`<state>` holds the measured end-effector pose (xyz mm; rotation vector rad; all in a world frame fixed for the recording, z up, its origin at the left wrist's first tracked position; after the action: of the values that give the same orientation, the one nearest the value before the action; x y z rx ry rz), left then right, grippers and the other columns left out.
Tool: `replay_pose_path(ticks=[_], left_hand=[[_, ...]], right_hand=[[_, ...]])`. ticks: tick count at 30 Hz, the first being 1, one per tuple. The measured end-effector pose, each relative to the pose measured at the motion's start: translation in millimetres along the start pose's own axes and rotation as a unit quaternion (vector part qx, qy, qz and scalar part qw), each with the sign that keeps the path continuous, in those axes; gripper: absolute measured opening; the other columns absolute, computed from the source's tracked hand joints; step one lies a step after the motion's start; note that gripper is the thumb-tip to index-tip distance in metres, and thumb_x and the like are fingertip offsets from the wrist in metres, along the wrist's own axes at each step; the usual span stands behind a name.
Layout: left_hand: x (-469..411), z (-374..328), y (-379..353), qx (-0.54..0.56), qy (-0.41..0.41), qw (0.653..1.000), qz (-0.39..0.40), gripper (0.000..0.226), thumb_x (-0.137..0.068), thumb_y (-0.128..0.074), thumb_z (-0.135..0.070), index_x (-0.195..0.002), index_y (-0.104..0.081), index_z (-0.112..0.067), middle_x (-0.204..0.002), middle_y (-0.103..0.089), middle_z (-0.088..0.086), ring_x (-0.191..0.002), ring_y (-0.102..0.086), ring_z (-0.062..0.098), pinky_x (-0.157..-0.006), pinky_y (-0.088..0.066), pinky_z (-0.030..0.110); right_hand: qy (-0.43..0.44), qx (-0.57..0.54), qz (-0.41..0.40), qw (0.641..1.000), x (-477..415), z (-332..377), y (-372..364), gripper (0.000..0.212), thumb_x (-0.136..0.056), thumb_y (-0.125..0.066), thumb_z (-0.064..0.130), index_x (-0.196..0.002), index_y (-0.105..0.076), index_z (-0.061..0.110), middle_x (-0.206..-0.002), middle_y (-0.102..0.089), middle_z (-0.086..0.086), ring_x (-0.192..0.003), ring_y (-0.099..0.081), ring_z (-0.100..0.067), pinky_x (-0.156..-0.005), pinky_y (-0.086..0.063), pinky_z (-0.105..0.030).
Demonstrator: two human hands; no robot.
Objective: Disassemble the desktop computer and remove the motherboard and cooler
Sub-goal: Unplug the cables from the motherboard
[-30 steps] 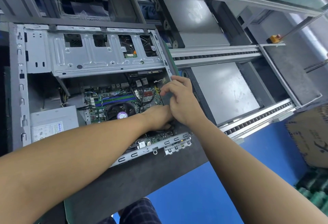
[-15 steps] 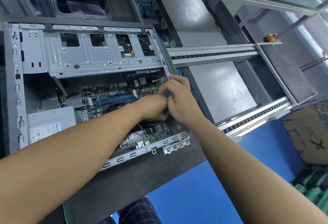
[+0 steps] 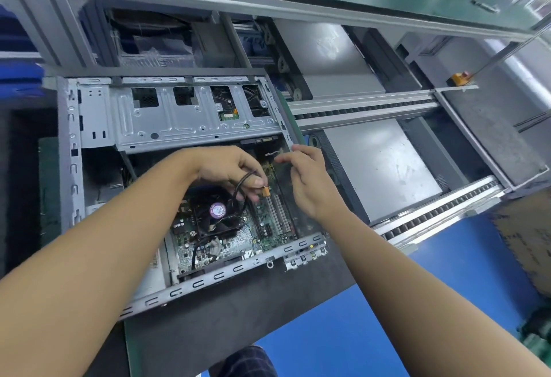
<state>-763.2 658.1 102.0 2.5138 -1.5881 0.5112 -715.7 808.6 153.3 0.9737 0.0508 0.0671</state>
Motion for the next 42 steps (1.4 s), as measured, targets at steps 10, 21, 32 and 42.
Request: replay_pose_path(ticks=[10, 21, 32, 42], left_hand=[[20, -18, -18, -0.234, 0.010, 0.972, -0.022, 0.033, -0.094, -0.057, -0.001, -0.115, -0.069, -0.024, -0.102, -0.075, -0.008, -0.094, -0.070, 0.007, -0.094, -0.054, 0.033], [36, 10, 30, -0.367, 0.070, 0.907, -0.196, 0.033, -0.086, -0.050, -0.005, -0.077, -0.067, -0.031, -0.081, -0.069, -0.015, -0.079, -0.063, 0.006, -0.069, -0.049, 0.029], [32, 28, 44, -0.342, 0.132, 0.916, -0.162, 0.025, -0.082, -0.055, -0.008, -0.066, -0.061, -0.026, -0.060, -0.058, -0.012, -0.056, -0.048, 0.011, -0.051, -0.038, 0.024], [32, 36, 44, -0.292, 0.149, 0.934, -0.144, 0.027, -0.088, -0.051, -0.005, -0.078, -0.067, -0.025, -0.072, -0.065, -0.009, -0.057, -0.051, 0.006, -0.051, -0.036, 0.023]], right_hand=[[-0.040, -0.084, 0.014, 0.996, 4, 9, 7, 0.033, -0.099, -0.042, 0.001, -0.129, -0.053, -0.010, -0.101, -0.047, 0.016, -0.080, -0.052, 0.025, -0.071, -0.040, 0.003], [-0.050, -0.230, -0.082, 0.968, 2, 4, 23, 0.029, -0.090, -0.039, 0.002, -0.088, -0.066, 0.013, -0.082, -0.074, -0.001, -0.100, -0.064, 0.000, -0.090, -0.046, -0.016], [0.169, 0.004, 0.320, 0.932, 11, 119, -70, 0.026, -0.090, -0.050, 0.005, -0.095, -0.070, 0.019, -0.079, -0.075, 0.007, -0.061, -0.060, 0.006, -0.060, -0.042, -0.009], [0.122, 0.224, 0.561, 0.788, 39, 109, -129, 0.036, -0.098, -0.041, 0.007, -0.119, -0.068, 0.017, -0.121, -0.067, -0.003, -0.091, -0.059, -0.016, -0.078, -0.043, -0.025]])
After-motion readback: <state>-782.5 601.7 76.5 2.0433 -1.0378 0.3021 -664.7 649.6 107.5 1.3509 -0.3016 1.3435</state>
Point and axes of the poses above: each hand's wrist, its own x-axis away from the middle knuckle, its own y-axis out of the back of the hand, z = x × y, the point moved 6 cm from there along -x, towards the middle knuckle
